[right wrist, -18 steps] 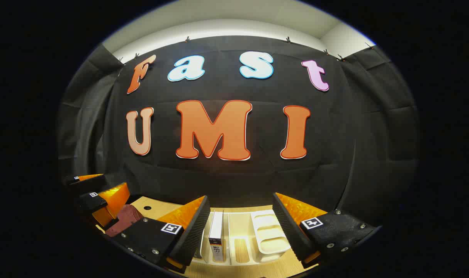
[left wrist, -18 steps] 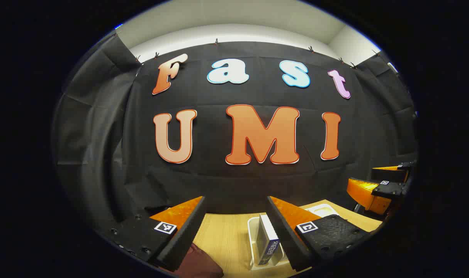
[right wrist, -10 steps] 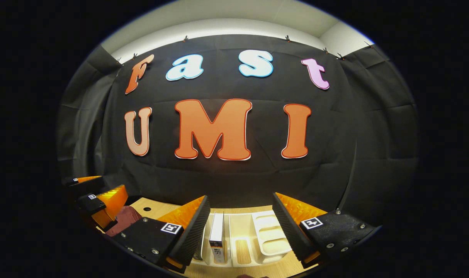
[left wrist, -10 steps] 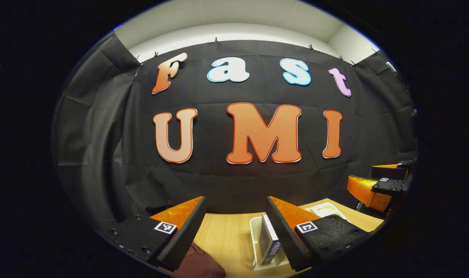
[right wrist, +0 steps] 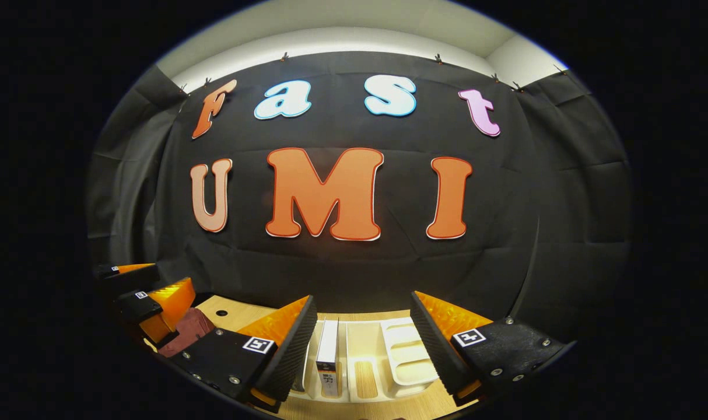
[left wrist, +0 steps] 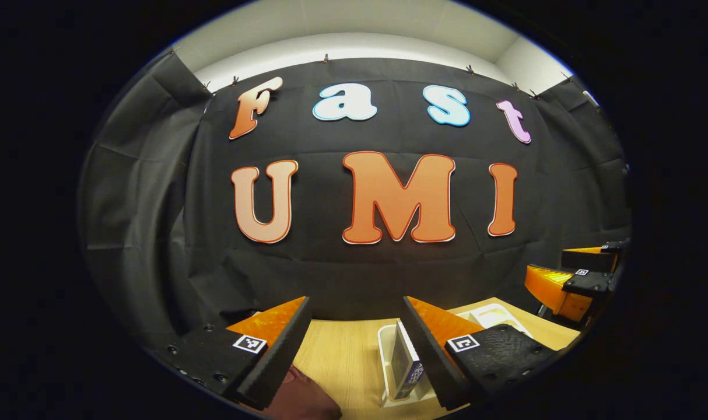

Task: Open the schoolbag, grab two books from the bookshelf and put them into the schoolbag.

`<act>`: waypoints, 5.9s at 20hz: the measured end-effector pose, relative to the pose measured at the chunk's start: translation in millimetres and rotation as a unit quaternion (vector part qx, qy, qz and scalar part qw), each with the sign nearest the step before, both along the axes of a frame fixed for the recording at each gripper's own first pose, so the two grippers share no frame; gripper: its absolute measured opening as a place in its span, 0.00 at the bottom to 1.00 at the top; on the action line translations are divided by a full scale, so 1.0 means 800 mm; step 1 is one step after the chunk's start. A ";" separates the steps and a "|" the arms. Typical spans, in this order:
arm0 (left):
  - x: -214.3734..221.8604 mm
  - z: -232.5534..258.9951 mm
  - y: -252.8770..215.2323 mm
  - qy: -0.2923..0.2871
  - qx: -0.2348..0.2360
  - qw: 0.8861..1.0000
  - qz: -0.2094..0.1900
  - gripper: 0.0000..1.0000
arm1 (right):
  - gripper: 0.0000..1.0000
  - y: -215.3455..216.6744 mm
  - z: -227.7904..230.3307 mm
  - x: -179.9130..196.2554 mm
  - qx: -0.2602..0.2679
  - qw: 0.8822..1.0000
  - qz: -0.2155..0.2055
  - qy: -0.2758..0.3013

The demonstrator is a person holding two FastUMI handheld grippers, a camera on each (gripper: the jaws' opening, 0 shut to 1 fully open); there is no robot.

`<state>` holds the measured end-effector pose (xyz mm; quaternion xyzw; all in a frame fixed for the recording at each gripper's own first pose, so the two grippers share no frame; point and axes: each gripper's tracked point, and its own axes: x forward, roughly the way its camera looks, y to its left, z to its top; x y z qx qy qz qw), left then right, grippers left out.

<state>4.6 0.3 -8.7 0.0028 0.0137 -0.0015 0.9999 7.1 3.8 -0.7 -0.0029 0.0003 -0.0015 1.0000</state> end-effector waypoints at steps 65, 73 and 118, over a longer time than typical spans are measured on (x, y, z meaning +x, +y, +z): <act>-0.123 -0.457 0.120 0.334 0.420 0.841 -0.076 0.98 | 0.95 -0.008 -0.079 0.012 -0.045 0.996 -0.033 0.065; -0.128 -0.470 0.132 0.384 0.400 0.829 -0.075 0.79 | 0.95 0.000 -0.080 0.021 -0.041 0.996 -0.022 0.071; 0.027 -0.194 0.283 0.368 0.187 0.878 -0.244 0.05 | 0.97 0.205 -0.188 0.108 -0.106 0.794 0.109 0.589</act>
